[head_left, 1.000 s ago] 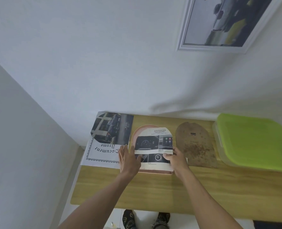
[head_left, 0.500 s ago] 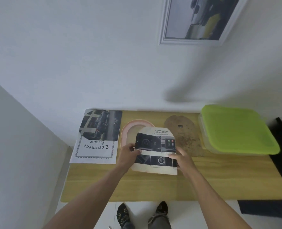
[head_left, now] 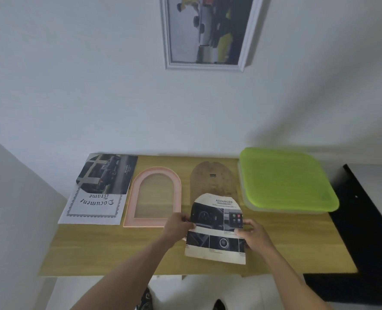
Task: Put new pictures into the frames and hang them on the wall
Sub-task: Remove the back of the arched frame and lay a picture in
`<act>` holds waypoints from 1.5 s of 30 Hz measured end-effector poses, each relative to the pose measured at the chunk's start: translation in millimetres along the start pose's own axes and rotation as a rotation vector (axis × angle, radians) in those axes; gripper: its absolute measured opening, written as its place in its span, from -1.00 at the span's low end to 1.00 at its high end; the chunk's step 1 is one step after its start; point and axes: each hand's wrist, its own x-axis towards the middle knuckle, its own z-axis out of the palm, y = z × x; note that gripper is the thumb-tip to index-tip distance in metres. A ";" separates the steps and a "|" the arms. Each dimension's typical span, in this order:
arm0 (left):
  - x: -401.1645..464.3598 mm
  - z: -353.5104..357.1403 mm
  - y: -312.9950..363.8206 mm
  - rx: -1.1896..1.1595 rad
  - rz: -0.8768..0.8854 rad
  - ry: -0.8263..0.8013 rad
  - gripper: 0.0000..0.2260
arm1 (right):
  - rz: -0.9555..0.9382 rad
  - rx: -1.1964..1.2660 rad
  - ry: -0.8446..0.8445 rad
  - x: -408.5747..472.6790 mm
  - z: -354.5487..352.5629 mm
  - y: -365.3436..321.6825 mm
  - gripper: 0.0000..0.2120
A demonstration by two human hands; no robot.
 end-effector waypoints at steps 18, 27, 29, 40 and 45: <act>7.6 186.8 27.1 0.189 -0.122 -0.049 -0.88 | -0.014 -0.429 0.006 33.2 -146.0 107.7 -0.55; -3.3 217.3 23.4 0.865 0.380 0.118 -0.43 | -0.335 -0.886 0.234 31.0 -129.1 117.5 -0.41; -1.1 223.1 21.9 0.998 0.452 0.013 -0.38 | -0.332 -0.936 0.197 32.5 -125.3 121.0 -0.40; 3.9 233.2 19.6 1.023 0.377 -0.070 -0.39 | -0.354 -0.907 0.232 30.2 -123.7 126.8 -0.41; 2.6 227.9 16.5 0.982 0.433 -0.054 -0.40 | -0.382 -0.905 0.245 29.8 -124.7 127.3 -0.38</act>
